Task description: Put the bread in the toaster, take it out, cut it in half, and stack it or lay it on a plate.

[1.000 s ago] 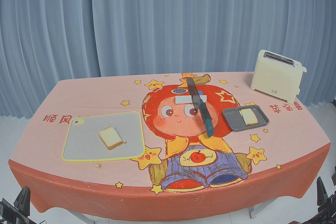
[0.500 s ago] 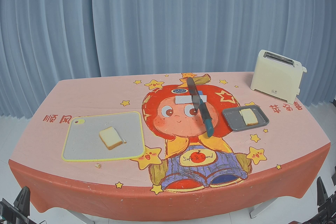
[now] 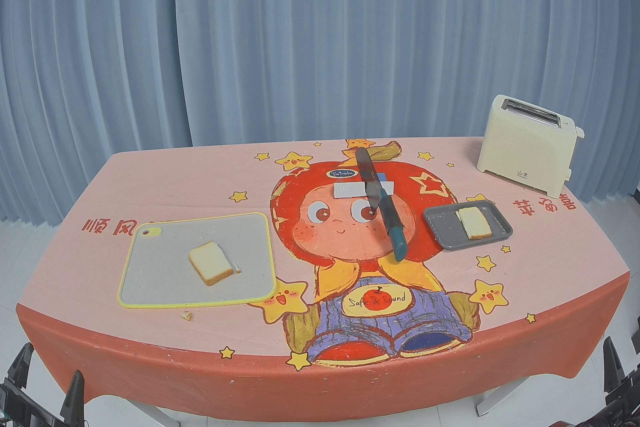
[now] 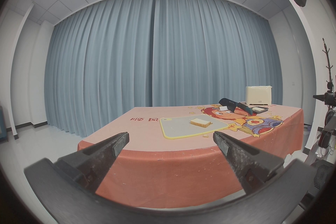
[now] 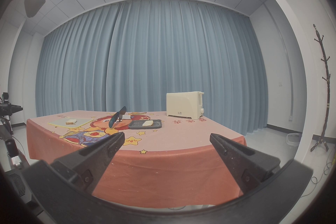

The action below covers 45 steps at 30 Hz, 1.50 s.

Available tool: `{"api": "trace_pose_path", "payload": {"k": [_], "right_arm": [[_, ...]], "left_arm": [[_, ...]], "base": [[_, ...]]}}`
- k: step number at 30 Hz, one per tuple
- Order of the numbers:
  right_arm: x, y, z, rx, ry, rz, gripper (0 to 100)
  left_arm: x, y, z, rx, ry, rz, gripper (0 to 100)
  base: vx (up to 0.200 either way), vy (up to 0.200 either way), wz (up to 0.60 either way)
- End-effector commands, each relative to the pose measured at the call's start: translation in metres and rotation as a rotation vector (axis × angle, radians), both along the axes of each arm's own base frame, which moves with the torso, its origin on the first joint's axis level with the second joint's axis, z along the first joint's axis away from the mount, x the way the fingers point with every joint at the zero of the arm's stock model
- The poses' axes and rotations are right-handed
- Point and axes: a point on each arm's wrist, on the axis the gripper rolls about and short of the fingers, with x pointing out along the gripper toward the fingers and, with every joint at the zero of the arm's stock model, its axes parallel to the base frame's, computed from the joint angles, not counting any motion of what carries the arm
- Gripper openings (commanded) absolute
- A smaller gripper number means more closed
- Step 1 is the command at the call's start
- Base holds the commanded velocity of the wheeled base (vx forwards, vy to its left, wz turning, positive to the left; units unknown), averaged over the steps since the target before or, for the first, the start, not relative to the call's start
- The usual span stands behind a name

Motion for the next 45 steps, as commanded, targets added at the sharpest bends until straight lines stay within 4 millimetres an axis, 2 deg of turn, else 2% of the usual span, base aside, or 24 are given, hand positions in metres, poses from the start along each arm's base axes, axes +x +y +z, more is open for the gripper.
{"api": "trace_pose_path", "payload": {"k": [1, 24, 32, 45], "right_arm": [[0.0, 0.0, -0.005, 0.001, 0.002, 0.0, 100], [0.0, 0.0, -0.005, 0.0, 0.002, 0.0, 100], [0.0, 0.0, -0.005, 0.0, 0.002, 0.0, 100], [0.0, 0.0, -0.005, 0.0, 0.002, 0.0, 100]], "left_arm": [[0.0, 0.0, -0.005, 0.002, 0.001, 0.001, 100], [0.0, 0.0, -0.003, 0.004, -0.016, -0.001, 100], [-0.003, 0.0, 0.019, 0.006, -0.24, 0.001, 100], [-0.002, 0.0, 0.012, 0.005, -0.171, -0.003, 100]], "base": [[0.0, 0.0, 0.0], [0.0, 0.0, 0.0], [0.0, 0.0, 0.0], [0.0, 0.0, 0.0]]}}
